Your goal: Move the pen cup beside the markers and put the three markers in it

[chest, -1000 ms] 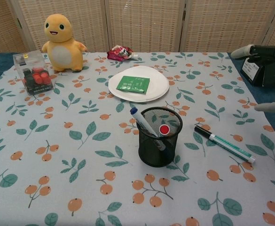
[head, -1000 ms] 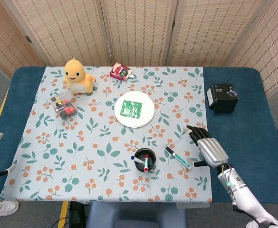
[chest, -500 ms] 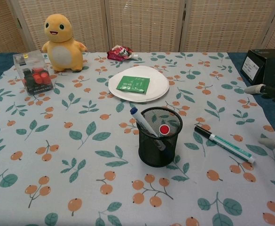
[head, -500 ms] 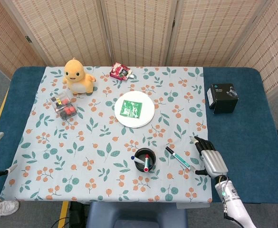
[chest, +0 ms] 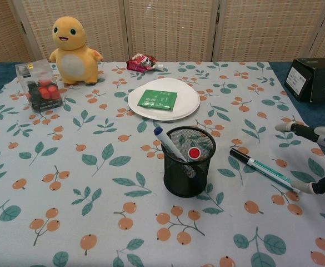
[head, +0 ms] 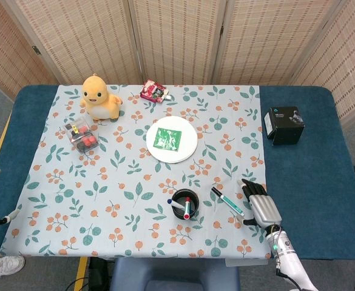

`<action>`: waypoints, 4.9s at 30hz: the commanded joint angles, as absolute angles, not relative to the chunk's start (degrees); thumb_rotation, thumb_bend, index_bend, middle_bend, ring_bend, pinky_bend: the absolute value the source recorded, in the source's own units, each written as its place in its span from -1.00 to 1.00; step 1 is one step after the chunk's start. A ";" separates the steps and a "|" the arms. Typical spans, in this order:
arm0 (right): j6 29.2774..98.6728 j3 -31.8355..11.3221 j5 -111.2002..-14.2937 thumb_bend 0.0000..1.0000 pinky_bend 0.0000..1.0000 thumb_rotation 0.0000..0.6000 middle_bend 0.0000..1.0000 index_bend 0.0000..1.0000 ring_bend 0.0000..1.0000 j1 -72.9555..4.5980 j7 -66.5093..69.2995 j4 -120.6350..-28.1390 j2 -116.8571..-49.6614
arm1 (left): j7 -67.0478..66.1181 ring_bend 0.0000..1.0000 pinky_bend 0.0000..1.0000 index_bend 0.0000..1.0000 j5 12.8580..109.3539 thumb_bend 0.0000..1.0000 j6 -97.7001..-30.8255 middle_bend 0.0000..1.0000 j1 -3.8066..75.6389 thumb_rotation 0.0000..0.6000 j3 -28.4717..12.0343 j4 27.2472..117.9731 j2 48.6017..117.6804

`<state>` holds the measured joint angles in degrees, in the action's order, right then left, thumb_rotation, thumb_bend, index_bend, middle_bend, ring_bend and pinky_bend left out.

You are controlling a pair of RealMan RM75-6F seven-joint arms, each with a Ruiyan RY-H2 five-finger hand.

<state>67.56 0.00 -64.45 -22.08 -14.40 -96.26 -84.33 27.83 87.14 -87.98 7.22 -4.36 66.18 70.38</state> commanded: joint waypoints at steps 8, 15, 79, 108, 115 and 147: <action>65.21 -0.64 -66.08 -0.43 -1.00 1.00 -1.00 -1.00 -1.00 -22.10 -13.23 -91.11 -86.79 | 27.56 -1.00 -0.51 -1.00 87.21 -0.95 -89.05 -1.00 6.68 1.00 -4.38 66.80 70.00; 63.46 -2.09 -66.17 -0.42 -1.00 1.00 -1.00 -1.00 -1.00 -23.22 -14.17 -85.94 -87.84 | 26.86 -1.00 -0.51 -1.00 87.31 -0.95 -89.66 -1.00 6.30 1.00 -4.30 67.46 69.75; 56.11 -0.05 -62.23 -0.35 -1.00 1.00 -1.00 -0.19 -1.00 -39.18 -35.57 -91.25 -83.40 | 26.53 -1.00 -0.51 -1.00 86.71 -0.95 -90.00 -1.00 5.76 1.00 -4.87 68.33 69.37; 57.67 -0.96 -66.31 -0.27 -1.00 1.00 -0.90 0.20 -1.00 -37.36 -33.35 -83.59 -89.12 | 26.32 -1.00 -0.51 -1.00 86.78 -0.95 -90.96 -1.00 5.19 1.00 -5.02 68.59 68.98; 61.21 -2.75 -68.67 -0.27 -1.00 1.00 -0.87 0.25 -1.00 -36.45 -32.08 -91.64 -84.29 | 26.27 -1.00 -0.51 -1.00 86.80 -0.95 -91.12 -1.00 5.14 1.00 -5.11 68.67 68.91; 66.93 -11.31 -73.72 -0.26 -1.00 1.00 -0.85 0.27 -1.00 -33.67 5.50 -104.59 -94.40 | 26.75 -1.00 -0.51 -1.00 85.89 -0.95 -90.24 -1.00 5.25 1.00 -5.68 68.03 68.94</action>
